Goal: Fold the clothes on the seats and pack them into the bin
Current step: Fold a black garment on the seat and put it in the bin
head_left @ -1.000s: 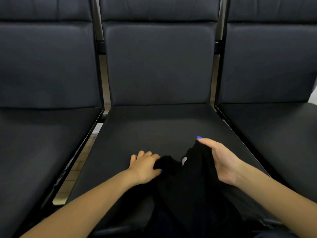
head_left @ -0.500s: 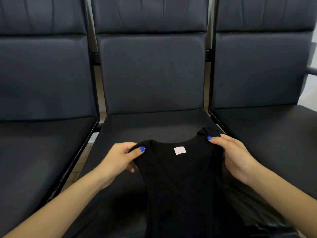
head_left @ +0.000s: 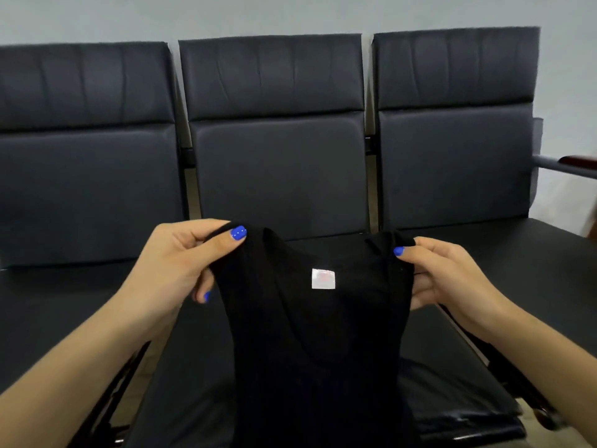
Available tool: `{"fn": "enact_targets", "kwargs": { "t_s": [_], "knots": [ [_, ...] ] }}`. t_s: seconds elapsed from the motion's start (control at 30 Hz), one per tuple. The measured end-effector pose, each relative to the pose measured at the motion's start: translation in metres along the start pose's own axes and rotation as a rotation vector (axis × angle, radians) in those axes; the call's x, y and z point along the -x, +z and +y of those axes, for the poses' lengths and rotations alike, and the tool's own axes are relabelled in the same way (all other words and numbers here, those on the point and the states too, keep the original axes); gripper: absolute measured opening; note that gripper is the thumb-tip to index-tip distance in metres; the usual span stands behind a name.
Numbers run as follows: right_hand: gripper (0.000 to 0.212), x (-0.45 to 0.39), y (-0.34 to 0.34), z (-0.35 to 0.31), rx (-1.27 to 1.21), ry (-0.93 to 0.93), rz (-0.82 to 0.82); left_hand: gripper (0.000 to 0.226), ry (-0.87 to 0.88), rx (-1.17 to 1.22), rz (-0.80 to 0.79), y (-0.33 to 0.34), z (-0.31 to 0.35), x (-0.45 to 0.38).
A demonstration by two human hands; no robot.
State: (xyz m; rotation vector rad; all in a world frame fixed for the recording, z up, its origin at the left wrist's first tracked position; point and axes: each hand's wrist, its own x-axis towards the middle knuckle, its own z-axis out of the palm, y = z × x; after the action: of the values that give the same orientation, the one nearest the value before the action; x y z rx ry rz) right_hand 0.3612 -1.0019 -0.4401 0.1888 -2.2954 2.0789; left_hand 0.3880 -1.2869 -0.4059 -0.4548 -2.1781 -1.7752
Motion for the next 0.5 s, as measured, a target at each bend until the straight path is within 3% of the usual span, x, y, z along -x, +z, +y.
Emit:
{"fn": "enact_targets", "kwargs": {
  "t_s": [0.1, 0.2, 0.3, 0.4, 0.5],
  "knots": [
    [0.020, 0.015, 0.006, -0.012, -0.049, 0.015, -0.077, 0.044, 0.077, -0.035, 0.005, -0.007, 0.021, 0.006],
    [0.020, 0.028, 0.012, -0.026, 0.004, 0.003, -0.175, 0.011, 0.084, -0.051, 0.071, -0.011, 0.041, 0.013],
    [0.022, 0.036, 0.006, -0.044, 0.090, -0.043, -0.168, 0.022, 0.096, -0.114, 0.142, -0.019, 0.056, 0.020],
    [0.028, 0.041, -0.005, -0.060, 0.339, -0.145, -0.102, 0.028, 0.068, -0.193, 0.177, -0.030, 0.067, 0.027],
    [0.031, 0.052, -0.008, -0.068, 0.583, -0.179, -0.194, 0.028, 0.021, -0.281, 0.162, -0.042, 0.074, 0.032]
  ]
}}
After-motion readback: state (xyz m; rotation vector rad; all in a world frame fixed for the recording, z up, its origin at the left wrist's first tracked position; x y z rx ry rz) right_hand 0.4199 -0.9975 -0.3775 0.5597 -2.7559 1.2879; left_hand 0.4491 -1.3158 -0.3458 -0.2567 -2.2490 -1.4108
